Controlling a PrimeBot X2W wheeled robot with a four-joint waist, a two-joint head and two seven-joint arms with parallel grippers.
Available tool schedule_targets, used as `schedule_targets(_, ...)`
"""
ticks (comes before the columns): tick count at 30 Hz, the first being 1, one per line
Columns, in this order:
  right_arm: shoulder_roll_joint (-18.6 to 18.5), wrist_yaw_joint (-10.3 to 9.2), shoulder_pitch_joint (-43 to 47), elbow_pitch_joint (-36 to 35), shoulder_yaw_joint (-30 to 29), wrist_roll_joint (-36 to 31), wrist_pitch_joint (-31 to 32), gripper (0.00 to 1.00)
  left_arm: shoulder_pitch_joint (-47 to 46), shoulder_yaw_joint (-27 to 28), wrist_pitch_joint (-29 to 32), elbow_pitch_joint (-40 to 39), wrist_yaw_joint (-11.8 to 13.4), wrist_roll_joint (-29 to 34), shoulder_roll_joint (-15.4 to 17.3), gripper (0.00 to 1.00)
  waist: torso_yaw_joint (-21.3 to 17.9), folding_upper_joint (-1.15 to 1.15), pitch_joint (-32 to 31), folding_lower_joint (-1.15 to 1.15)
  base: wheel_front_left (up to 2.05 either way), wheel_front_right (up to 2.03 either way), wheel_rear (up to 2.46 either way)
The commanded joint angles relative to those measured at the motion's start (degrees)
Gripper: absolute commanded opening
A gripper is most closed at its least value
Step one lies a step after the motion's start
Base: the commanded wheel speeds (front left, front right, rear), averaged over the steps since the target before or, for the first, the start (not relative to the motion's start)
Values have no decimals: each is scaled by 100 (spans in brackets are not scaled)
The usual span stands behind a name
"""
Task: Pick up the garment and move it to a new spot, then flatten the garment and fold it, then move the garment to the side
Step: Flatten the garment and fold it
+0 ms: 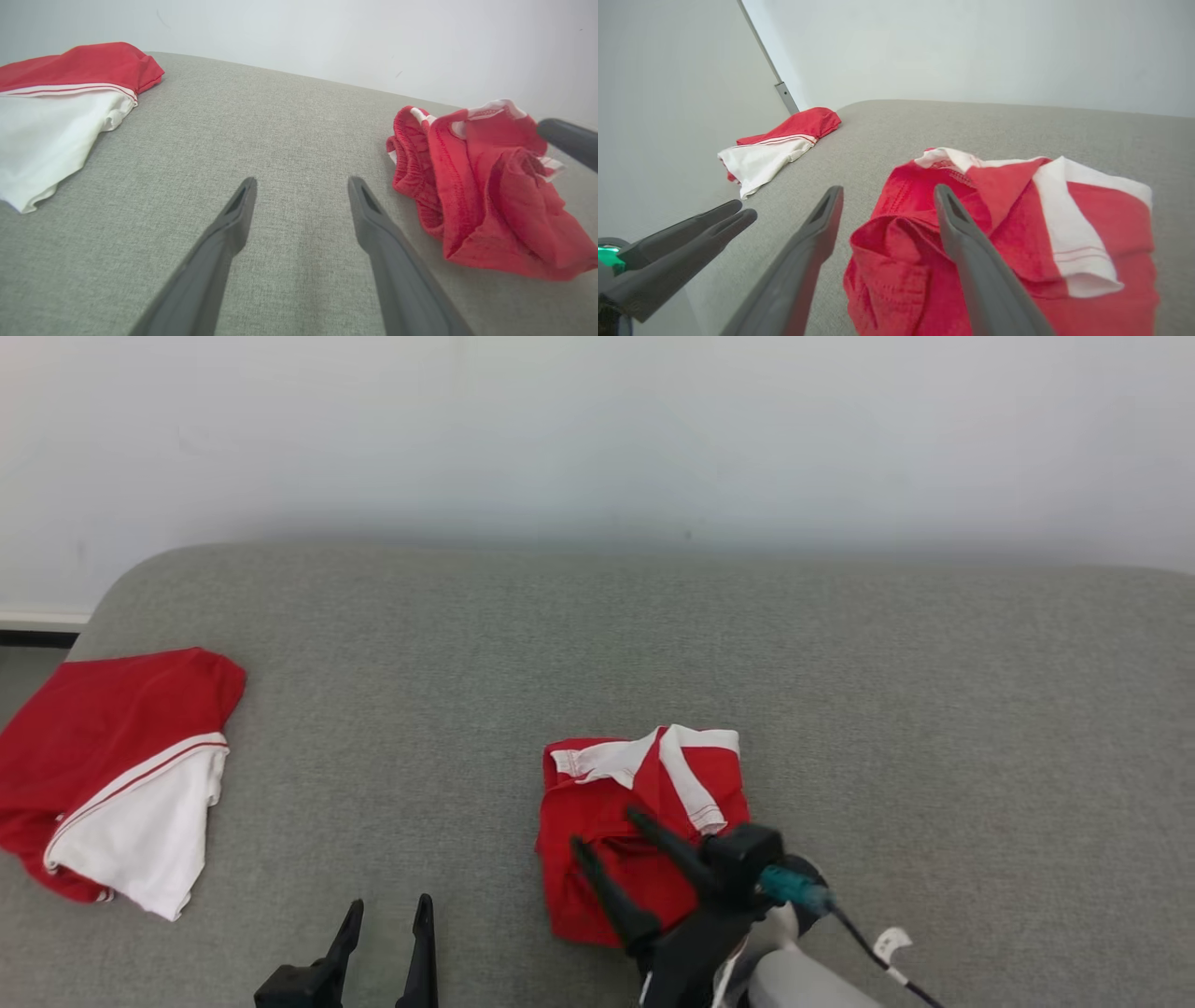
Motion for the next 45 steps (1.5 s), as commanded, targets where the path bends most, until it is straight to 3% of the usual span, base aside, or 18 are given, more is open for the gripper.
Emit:
schedule_targets(1, -115, -12, 111, -182, -180, -22, -17, 100, 34, 14, -19, -45, 17, 38, 0, 100, -157, 0, 0, 0, 0, 0, 0)
schedule_targets(5, -203, -12, 355, -534, -738, -100, -13, 100, 13, 18, -19, -77, 10, 40, 0, 100, -274, 0, 18, 0, 0, 0, 0)
schedule_targets(11, -257, -12, 625, -364, -1326, -334, -14, 100, -51, -6, -19, -111, -14, 78, 1, 100, -291, 0, 59, 0, 0, 0, 0)
schedule_targets(19, -173, -12, 492, -99, -1557, -467, -14, 100, -100, -58, -19, -126, -34, 130, 1, 100, -87, 0, 194, 0, 0, 0, 0)
schedule_targets(21, -152, -12, 490, 9, -1573, -489, -14, 87, -91, -47, -19, -115, -48, 139, 1, 100, -28, 0, 211, 0, 0, 0, 0)
schedule_targets(22, -140, -12, 482, 34, -1591, -485, -14, 69, -84, -40, -19, -116, -49, 143, 1, 100, -7, 0, 218, 0, 0, 0, 0)
schedule_targets(26, -122, -12, 427, 155, -1592, -515, -15, 27, -59, -45, -19, -132, -40, 142, 0, 100, 46, 0, 236, 0, 0, 0, 0)
schedule_targets(27, -117, -12, 392, 192, -1592, -518, -15, 0, -49, -39, -19, -129, -41, 139, 1, 100, 55, 0, 240, 0, 0, 0, 0)
schedule_targets(36, -95, -12, -118, 165, -1310, -488, -15, 0, -185, -241, -19, -159, -16, 22, 0, 100, 298, 0, 325, 0, 0, 0, 0)
schedule_targets(45, -141, -12, -1131, 889, -821, -441, -14, 0, -292, -736, -19, -111, -12, -99, 1, 100, 1177, 0, 365, 0, 0, 0, 0)
